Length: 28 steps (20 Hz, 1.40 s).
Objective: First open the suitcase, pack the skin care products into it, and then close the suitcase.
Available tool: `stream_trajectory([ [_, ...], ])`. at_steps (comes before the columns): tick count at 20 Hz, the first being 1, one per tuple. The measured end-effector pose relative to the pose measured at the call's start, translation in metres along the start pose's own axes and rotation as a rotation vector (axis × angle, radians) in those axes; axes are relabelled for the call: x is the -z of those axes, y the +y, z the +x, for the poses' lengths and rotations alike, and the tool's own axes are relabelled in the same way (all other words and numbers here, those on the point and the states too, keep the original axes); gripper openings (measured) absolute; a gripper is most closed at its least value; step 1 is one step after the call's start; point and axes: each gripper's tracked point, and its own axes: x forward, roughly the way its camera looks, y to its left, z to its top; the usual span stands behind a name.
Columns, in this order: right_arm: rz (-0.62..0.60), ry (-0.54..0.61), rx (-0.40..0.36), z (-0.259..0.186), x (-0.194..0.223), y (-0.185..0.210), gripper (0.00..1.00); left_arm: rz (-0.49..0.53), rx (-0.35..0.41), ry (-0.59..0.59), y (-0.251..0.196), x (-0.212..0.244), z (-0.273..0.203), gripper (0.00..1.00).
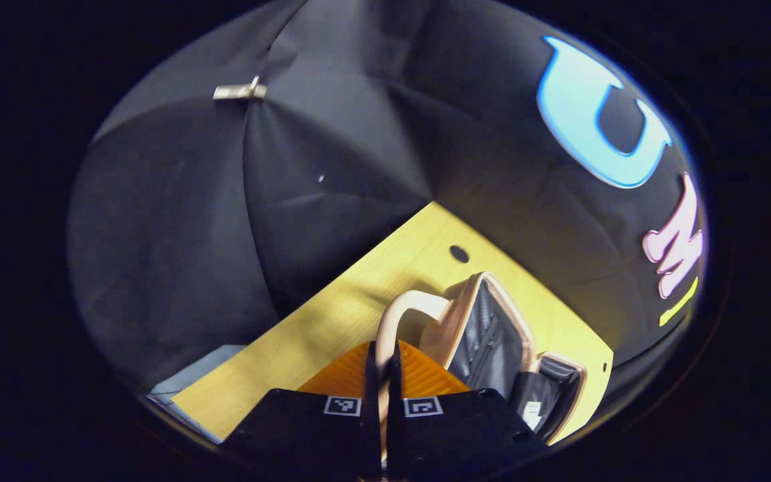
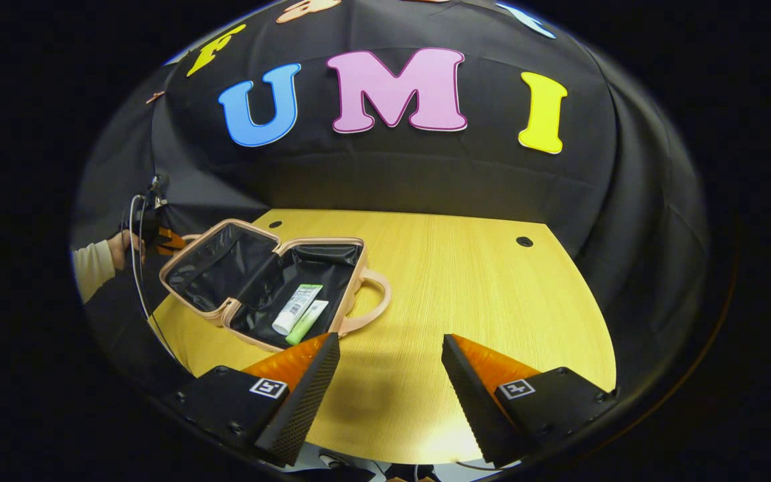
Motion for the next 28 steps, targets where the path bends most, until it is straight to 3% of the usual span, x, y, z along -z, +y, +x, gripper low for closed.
stream_trajectory([
  [3,-0.009,-0.034,-0.018,-0.002,-0.015,-0.017,0.98,0.117,0.075,-0.080,-0.070,-0.033,-0.068,0.07],
  [7,-0.055,-0.137,-0.048,-0.012,-0.047,-0.042,0.98,0.276,0.153,-0.141,-0.184,-0.015,-0.129,0.07],
  [12,-0.031,-0.204,-0.089,-0.018,-0.066,-0.071,0.98,0.391,0.277,-0.150,-0.320,0.069,-0.160,0.07],
  [15,-0.007,-0.208,-0.095,-0.012,-0.069,-0.090,0.97,0.432,0.344,-0.080,-0.387,0.141,-0.149,0.07],
  [20,0.035,-0.231,-0.077,-0.007,-0.080,-0.116,0.97,0.546,0.380,0.109,-0.427,0.267,-0.097,0.07],
  [25,0.048,-0.254,-0.011,-0.018,-0.081,-0.136,0.97,0.618,0.351,0.165,-0.425,0.312,-0.066,0.10],
  [28,0.064,-0.264,0.030,-0.024,-0.086,-0.142,0.97,0.528,0.405,0.153,-0.433,0.316,-0.073,0.29],
])
